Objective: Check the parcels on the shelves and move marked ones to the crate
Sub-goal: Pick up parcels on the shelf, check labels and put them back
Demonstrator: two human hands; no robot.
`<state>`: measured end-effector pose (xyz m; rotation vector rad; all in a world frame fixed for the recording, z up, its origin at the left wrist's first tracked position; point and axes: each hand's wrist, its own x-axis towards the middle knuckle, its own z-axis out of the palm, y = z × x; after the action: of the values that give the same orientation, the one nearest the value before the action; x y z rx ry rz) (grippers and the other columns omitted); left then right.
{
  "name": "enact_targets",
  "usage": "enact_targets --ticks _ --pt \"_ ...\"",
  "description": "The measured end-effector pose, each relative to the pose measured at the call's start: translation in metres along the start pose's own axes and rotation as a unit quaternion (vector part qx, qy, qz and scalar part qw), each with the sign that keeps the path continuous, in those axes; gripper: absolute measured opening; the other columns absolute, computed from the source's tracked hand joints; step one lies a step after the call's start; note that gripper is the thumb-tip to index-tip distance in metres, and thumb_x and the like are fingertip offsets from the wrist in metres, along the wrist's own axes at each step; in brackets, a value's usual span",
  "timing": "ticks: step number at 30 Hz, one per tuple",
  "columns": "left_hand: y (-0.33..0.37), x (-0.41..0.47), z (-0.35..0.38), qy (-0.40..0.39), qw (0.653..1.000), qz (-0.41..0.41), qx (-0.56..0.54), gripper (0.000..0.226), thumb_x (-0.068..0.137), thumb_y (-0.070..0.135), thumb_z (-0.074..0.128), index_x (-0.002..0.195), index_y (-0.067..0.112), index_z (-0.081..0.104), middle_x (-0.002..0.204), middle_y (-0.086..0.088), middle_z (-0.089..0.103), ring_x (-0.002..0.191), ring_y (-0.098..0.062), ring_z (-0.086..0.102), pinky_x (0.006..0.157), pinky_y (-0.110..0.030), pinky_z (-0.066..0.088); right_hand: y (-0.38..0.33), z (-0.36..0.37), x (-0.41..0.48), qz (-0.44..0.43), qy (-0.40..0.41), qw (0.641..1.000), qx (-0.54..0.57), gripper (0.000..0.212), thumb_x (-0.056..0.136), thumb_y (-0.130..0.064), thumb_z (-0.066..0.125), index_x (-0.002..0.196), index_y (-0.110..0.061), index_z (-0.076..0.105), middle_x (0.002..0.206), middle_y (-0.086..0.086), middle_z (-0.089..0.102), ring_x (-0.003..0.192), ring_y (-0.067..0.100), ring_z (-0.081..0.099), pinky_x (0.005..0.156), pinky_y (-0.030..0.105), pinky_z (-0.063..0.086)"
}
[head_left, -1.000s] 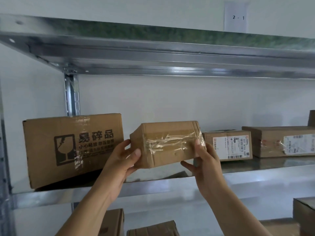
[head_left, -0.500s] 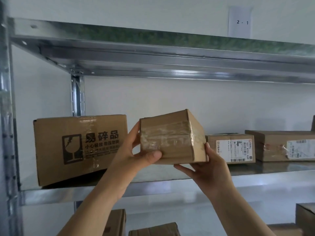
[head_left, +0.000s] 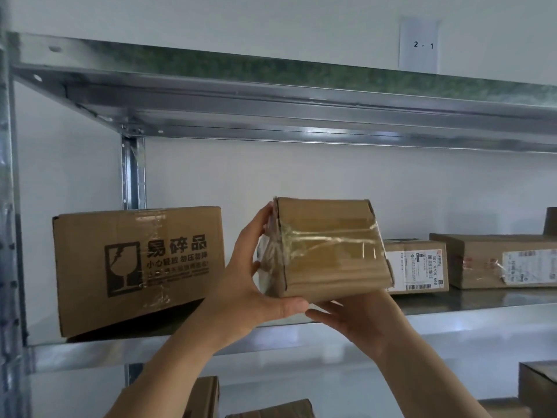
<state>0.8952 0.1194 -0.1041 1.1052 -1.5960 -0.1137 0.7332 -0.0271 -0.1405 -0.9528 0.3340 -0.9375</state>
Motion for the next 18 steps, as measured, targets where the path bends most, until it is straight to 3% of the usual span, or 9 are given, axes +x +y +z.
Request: enact_targets --ticks 2,4,5,7,9,12,14,16,18 --pt "-0.004 0.0 0.003 0.011 0.999 0.004 0.032 0.119 0.065 0.013 0.093 0.144 0.063 0.019 0.146 0.042 0.027 0.137 0.019 0.026 0.098 -0.004 0.038 -0.006 -0.003 0.0 -0.055 0.056 0.995 -0.059 0.031 0.104 -0.009 0.046 0.129 -0.005 0.065 0.115 0.02 0.072 0.104 0.037 0.07 0.086 0.054 0.058" --pt "-0.009 0.002 0.005 0.023 0.997 0.004 0.067 0.12 0.065 0.017 0.092 0.143 0.066 0.016 0.147 0.043 0.021 0.137 0.019 0.023 0.099 -0.005 0.035 -0.014 0.001 -0.008 -0.116 0.099 0.984 -0.096 0.026 0.103 -0.011 0.052 0.124 0.0 0.065 0.095 0.013 0.07 0.085 0.027 0.066 0.081 0.045 0.059" --pt "-0.011 0.002 0.006 0.028 0.996 0.004 0.085 0.121 0.064 0.02 0.093 0.143 0.068 0.014 0.147 0.044 0.017 0.139 0.017 0.021 0.103 -0.008 0.032 -0.018 0.004 -0.013 -0.144 0.119 0.977 -0.105 0.025 0.103 -0.016 0.055 0.119 -0.001 0.067 0.093 0.013 0.067 0.086 0.026 0.063 0.081 0.042 0.056" --pt "-0.013 0.003 0.009 0.032 0.992 0.017 0.121 0.12 0.064 0.025 0.093 0.142 0.069 0.012 0.144 0.048 0.011 0.141 0.015 0.016 0.104 -0.008 0.029 -0.025 0.015 -0.025 -0.198 0.145 0.961 -0.13 0.021 0.102 -0.025 0.059 0.109 -0.01 0.072 0.096 0.01 0.07 0.095 0.025 0.064 0.087 0.042 0.051" --pt "-0.012 0.003 0.014 0.03 0.989 0.028 0.144 0.117 0.067 0.024 0.091 0.14 0.067 0.011 0.136 0.054 0.008 0.138 0.018 0.013 0.094 0.004 0.028 -0.028 0.028 -0.039 -0.248 0.14 0.945 -0.164 0.017 0.1 -0.033 0.061 0.106 -0.022 0.073 0.103 -0.002 0.076 0.102 0.018 0.069 0.094 0.04 0.05" --pt "-0.01 0.005 0.022 0.035 0.984 0.039 0.171 0.115 0.068 0.022 0.089 0.141 0.064 0.011 0.131 0.057 0.007 0.137 0.019 0.011 0.089 0.011 0.023 -0.031 0.039 -0.052 -0.279 0.112 0.922 -0.242 0.045 0.081 -0.059 0.066 0.119 -0.033 0.067 0.11 -0.011 0.073 0.103 0.007 0.068 0.088 0.033 0.052" --pt "-0.01 0.008 0.024 0.041 0.978 0.049 0.196 0.117 0.067 0.025 0.089 0.144 0.062 0.009 0.135 0.053 0.007 0.139 0.013 0.011 0.098 0.004 0.024 -0.031 0.041 -0.055 -0.284 0.092 0.908 -0.293 0.066 0.07 -0.076 0.069 0.124 -0.04 0.062 0.111 -0.017 0.07 0.104 0.002 0.066 0.09 0.032 0.051" --pt "-0.011 0.011 0.027 0.043 0.97 0.057 0.231 0.119 0.065 0.033 0.087 0.148 0.058 0.006 0.145 0.041 0.01 0.144 0.004 0.011 0.116 -0.021 0.029 -0.026 0.043 -0.053 -0.276 0.078 0.895 -0.342 0.086 0.057 -0.086 0.07 0.132 -0.049 0.054 0.122 -0.016 0.063 0.117 0.006 0.06 0.099 0.037 0.051" --pt "-0.009 0.013 0.033 0.05 0.962 0.058 0.263 0.12 0.064 0.043 0.08 0.151 0.056 -0.001 0.153 0.031 0.01 0.148 -0.003 0.006 0.12 -0.047 0.029 -0.023 0.047 -0.053 -0.262 0.072 0.888 -0.372 0.094 0.043 -0.089 0.072 0.129 -0.061 0.046 0.134 -0.015 0.052 0.13 0.013 0.051 0.104 0.044 0.05"
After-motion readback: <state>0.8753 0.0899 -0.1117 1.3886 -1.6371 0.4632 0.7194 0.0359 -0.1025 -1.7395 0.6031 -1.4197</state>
